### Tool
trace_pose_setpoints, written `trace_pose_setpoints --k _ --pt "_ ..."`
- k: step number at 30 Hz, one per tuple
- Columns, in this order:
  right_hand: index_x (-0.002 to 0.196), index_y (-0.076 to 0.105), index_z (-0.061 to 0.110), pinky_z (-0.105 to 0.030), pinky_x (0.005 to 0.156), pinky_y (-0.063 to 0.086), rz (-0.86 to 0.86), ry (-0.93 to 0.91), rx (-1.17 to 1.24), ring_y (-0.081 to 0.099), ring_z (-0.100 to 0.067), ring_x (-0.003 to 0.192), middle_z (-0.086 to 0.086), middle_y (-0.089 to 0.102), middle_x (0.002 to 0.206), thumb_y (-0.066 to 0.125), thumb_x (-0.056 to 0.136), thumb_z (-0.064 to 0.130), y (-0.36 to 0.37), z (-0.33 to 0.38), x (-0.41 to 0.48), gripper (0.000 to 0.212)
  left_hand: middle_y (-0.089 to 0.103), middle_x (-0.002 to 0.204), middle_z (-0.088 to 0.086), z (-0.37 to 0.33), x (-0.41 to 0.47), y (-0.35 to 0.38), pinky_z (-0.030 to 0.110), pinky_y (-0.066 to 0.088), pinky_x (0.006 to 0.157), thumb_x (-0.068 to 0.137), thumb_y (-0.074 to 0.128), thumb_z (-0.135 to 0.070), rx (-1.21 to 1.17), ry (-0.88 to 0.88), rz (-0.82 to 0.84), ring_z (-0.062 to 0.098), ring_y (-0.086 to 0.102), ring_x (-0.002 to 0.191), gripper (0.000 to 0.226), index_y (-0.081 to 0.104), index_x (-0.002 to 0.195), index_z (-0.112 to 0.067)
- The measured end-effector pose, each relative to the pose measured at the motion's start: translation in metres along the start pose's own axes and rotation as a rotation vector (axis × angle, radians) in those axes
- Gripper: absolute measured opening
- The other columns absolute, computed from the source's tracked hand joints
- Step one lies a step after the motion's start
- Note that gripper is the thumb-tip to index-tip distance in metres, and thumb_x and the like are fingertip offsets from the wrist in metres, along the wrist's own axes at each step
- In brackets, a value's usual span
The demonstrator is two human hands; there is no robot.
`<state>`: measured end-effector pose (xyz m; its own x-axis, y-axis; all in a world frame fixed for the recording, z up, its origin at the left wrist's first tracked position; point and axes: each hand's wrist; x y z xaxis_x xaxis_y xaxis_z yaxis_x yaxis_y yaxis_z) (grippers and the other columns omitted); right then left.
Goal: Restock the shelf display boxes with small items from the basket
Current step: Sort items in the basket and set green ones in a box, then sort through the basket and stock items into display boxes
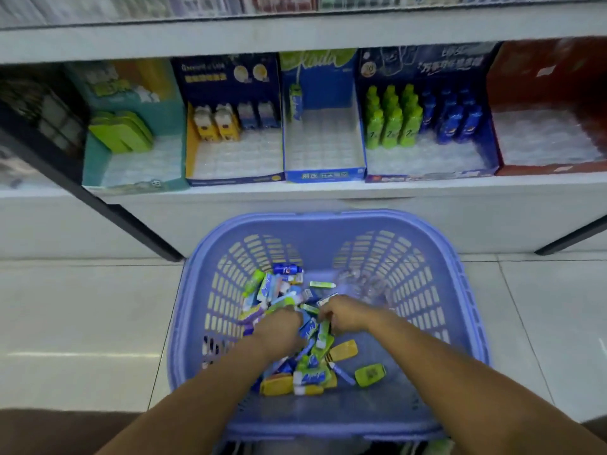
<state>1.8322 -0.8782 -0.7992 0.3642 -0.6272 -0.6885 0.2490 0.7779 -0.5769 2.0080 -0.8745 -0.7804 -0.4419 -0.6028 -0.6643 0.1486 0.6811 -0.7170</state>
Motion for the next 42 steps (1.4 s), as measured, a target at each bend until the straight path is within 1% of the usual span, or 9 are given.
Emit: trace_pose_setpoints --k 8,13,16,20,24,28,31,36,42 --pt "0.119 0.057 0.007 -0.035 0.091 0.042 -0.108 -0.031 -0.244 0.05 -0.032 0.114 -0.016 0.05 0.124 0.051 0.09 0.012 0.033 -0.001 0.011 0.03 0.05 0.124 0.015 -0.012 0.018 0.02 0.04 0.046 0.086 0.09 0.059 -0.019 0.192 -0.004 -0.14 0.031 0.049 0.112 0.033 0.05 0.119 -0.007" --pt "0.096 0.066 0.002 -0.031 0.07 0.045 0.055 0.001 -0.34 0.056 -0.031 0.084 -0.02 0.061 0.098 0.062 0.084 0.014 0.008 0.004 0.003 0.017 0.045 0.129 0.016 -0.01 0.028 0.019 0.04 0.045 0.091 0.087 0.059 -0.013 0.06 -0.014 -0.164 0.031 0.045 0.116 0.032 0.054 0.117 -0.006" --pt "0.084 0.065 0.003 -0.025 0.05 0.03 0.144 0.05 -0.252 0.044 -0.023 0.071 -0.017 0.053 0.078 0.062 0.085 0.016 -0.025 0.011 -0.014 0.013 0.054 0.116 0.016 -0.01 0.031 0.003 0.035 0.047 0.082 0.085 0.064 -0.02 -0.238 -0.102 -0.185 0.028 0.056 0.101 0.035 0.059 0.116 -0.004" --pt "0.088 0.066 -0.001 -0.024 0.053 0.034 0.114 0.049 -0.068 0.047 -0.019 0.065 -0.012 0.054 0.071 0.055 0.09 0.011 -0.091 0.017 -0.051 0.017 0.061 0.08 0.011 -0.012 0.027 -0.038 0.022 0.051 0.061 0.081 0.07 -0.004 -1.086 -0.137 -0.203 0.017 0.059 0.067 0.02 0.06 0.099 -0.001" --pt "0.097 0.069 0.005 -0.023 0.067 0.043 -0.154 -0.065 0.239 0.052 -0.013 0.068 -0.004 0.06 0.073 0.061 0.089 0.011 -0.157 0.011 -0.109 0.012 0.067 0.086 0.015 -0.019 0.012 -0.092 0.02 0.057 0.064 0.085 0.059 0.009 -1.655 0.027 -0.174 0.016 0.071 0.069 0.022 0.056 0.101 -0.004" --pt "0.087 0.069 0.008 -0.01 0.053 0.041 -0.58 -0.225 0.629 0.05 -0.001 0.053 0.004 0.062 0.059 0.072 0.076 0.001 -0.202 0.01 -0.159 0.014 0.071 0.077 0.008 -0.027 -0.009 -0.144 0.02 0.056 0.064 0.088 0.054 0.005 -1.88 0.21 -0.205 0.017 0.072 0.072 0.017 0.059 0.096 -0.009" --pt "0.087 0.068 0.013 -0.011 0.061 0.047 -0.847 -0.355 0.845 0.055 0.0 0.055 0.003 0.066 0.066 0.072 0.075 -0.001 -0.219 0.013 -0.169 0.018 0.073 0.077 0.005 -0.026 -0.029 -0.173 0.017 0.055 0.062 0.088 0.055 0.0 -1.934 0.324 -0.349 0.012 0.071 0.069 0.015 0.061 0.096 -0.011" --pt "0.092 0.067 0.018 -0.021 0.073 0.055 -1.094 -0.389 0.879 0.062 -0.01 0.073 -0.004 0.066 0.082 0.07 0.08 0.004 -0.235 0.032 -0.14 0.018 0.071 0.07 -0.005 -0.005 -0.059 -0.192 0.013 0.053 0.062 0.088 0.059 -0.004 -1.975 0.303 -0.702 0.004 0.066 0.065 0.011 0.066 0.093 -0.012" --pt "0.089 0.067 0.009 -0.03 0.079 0.055 -1.34 -0.323 0.68 0.063 -0.014 0.077 -0.002 0.068 0.082 0.072 0.077 0.005 -0.275 0.061 -0.07 0.014 0.067 0.072 -0.007 0.011 -0.068 -0.195 0.014 0.053 0.069 0.09 0.061 -0.011 -1.902 0.226 -0.875 0.003 0.063 0.067 0.012 0.069 0.099 -0.014"
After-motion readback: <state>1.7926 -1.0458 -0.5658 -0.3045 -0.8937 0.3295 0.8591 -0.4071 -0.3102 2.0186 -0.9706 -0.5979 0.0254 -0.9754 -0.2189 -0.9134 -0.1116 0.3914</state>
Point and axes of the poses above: each hand's wrist, its own x-axis towards the middle knuckle, its own y-axis out of the palm, z = x × y
